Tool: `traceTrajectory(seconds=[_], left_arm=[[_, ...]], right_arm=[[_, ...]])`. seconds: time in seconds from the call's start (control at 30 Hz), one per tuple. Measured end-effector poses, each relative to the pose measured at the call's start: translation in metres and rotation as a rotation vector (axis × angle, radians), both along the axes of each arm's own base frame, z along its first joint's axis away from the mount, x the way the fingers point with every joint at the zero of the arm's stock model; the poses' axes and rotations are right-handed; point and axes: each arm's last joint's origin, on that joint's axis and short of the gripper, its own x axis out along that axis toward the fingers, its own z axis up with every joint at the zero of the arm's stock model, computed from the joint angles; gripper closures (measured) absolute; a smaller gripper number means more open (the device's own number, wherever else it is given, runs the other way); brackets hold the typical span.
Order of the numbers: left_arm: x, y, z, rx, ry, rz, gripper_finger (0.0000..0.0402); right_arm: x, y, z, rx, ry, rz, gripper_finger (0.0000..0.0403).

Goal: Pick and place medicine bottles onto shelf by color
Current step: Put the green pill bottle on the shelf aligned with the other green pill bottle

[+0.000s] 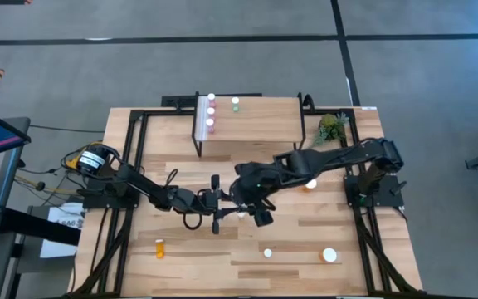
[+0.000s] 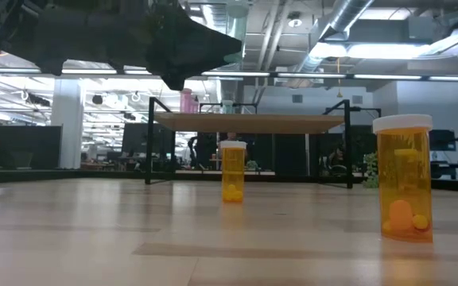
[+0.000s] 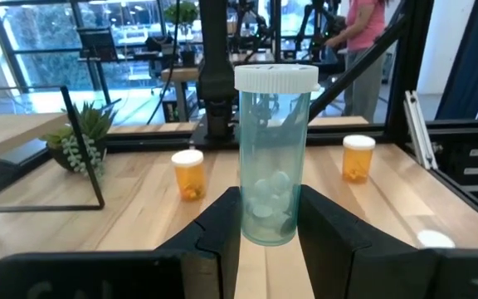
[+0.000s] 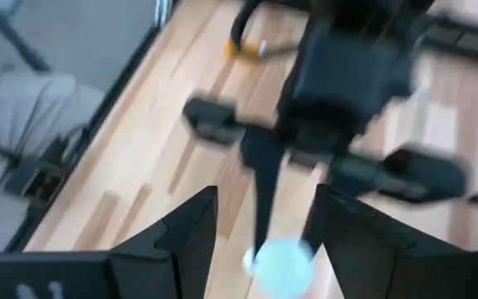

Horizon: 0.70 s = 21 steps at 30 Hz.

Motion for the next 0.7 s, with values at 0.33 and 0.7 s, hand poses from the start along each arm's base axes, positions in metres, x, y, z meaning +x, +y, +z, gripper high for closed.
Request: traceTrajectory(seconds=[0.33,0.7], left_arm=[[0.000,0.000,0.000,-0.006,0.001,-0.001,0.0312],[0.000,0.000,-0.002,-0.011,0.019,-0.007,0.0312]], right_arm=[[-0.002,0.004,-0.013,-0.043,0.091,0.036,0.0175],[0.008,0.000,-0.025,-0.050,0.112,0.025,0.0175]])
